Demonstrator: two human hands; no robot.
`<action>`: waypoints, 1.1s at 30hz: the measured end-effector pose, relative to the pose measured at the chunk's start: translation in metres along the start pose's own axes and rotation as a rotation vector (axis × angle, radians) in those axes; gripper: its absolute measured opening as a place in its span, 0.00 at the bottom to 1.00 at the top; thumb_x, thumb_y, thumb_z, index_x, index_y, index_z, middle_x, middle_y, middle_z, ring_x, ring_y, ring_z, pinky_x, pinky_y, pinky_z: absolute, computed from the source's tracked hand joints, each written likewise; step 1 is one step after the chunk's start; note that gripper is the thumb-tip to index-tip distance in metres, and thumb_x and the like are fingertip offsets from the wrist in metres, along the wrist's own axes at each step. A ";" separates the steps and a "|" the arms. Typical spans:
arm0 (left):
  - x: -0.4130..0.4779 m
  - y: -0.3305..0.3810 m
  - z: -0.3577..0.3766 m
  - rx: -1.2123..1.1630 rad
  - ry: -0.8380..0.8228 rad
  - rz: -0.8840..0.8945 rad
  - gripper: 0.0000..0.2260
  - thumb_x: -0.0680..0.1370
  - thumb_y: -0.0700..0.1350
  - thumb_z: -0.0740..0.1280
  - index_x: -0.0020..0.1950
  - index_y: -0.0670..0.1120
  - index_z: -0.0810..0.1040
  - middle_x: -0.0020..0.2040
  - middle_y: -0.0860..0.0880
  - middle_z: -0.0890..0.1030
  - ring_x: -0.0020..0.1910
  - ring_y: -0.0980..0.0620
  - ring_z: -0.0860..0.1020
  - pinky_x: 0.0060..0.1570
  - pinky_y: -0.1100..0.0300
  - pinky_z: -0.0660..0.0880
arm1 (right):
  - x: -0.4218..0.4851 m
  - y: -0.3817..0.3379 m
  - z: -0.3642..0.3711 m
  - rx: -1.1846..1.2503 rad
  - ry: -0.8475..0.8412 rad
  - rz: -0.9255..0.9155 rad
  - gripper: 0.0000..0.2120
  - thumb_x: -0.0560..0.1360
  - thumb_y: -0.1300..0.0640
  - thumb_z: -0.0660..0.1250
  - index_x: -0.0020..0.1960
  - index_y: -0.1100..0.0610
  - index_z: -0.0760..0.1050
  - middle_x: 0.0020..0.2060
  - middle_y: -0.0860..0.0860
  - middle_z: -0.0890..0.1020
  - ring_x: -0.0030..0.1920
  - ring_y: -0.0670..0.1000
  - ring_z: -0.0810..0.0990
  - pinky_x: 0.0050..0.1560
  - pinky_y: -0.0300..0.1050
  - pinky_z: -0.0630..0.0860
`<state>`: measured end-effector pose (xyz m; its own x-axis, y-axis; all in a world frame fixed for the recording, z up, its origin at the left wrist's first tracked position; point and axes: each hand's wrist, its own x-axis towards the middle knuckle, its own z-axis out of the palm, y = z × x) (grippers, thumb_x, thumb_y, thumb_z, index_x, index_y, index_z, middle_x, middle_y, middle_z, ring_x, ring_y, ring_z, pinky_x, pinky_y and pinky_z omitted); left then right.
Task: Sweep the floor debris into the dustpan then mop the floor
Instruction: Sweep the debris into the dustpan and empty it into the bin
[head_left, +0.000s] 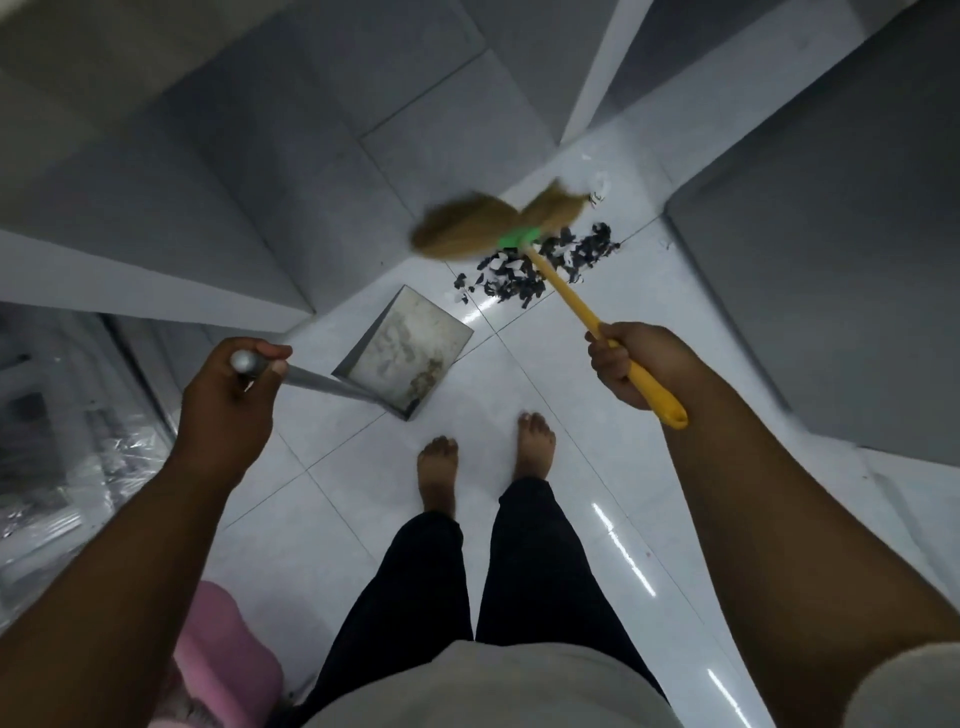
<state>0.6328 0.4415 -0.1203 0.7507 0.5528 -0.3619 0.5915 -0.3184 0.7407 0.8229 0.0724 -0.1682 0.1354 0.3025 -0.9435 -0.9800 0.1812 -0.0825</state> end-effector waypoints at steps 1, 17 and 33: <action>-0.002 0.002 0.001 0.000 -0.012 0.012 0.05 0.80 0.37 0.67 0.54 0.43 0.78 0.53 0.51 0.82 0.50 0.65 0.78 0.53 0.76 0.72 | -0.015 0.003 -0.007 0.009 -0.005 -0.018 0.07 0.82 0.58 0.55 0.46 0.59 0.66 0.28 0.49 0.68 0.21 0.43 0.65 0.18 0.33 0.62; 0.013 0.002 0.033 -0.011 -0.126 0.158 0.08 0.79 0.41 0.68 0.50 0.56 0.78 0.55 0.46 0.82 0.59 0.43 0.79 0.63 0.36 0.72 | 0.020 -0.105 -0.038 0.164 -0.070 -0.107 0.04 0.83 0.59 0.52 0.51 0.58 0.63 0.26 0.49 0.66 0.19 0.43 0.66 0.20 0.31 0.63; 0.009 0.029 0.060 0.013 -0.250 0.239 0.03 0.79 0.47 0.69 0.51 0.54 0.77 0.55 0.46 0.82 0.57 0.42 0.80 0.61 0.35 0.73 | -0.060 -0.016 -0.117 0.498 -0.147 -0.188 0.09 0.83 0.57 0.55 0.53 0.62 0.68 0.30 0.50 0.69 0.20 0.43 0.67 0.18 0.33 0.64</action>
<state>0.6747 0.3910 -0.1358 0.9163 0.2560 -0.3080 0.3930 -0.4268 0.8145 0.8134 -0.0581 -0.1483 0.3552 0.3431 -0.8696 -0.7545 0.6544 -0.0500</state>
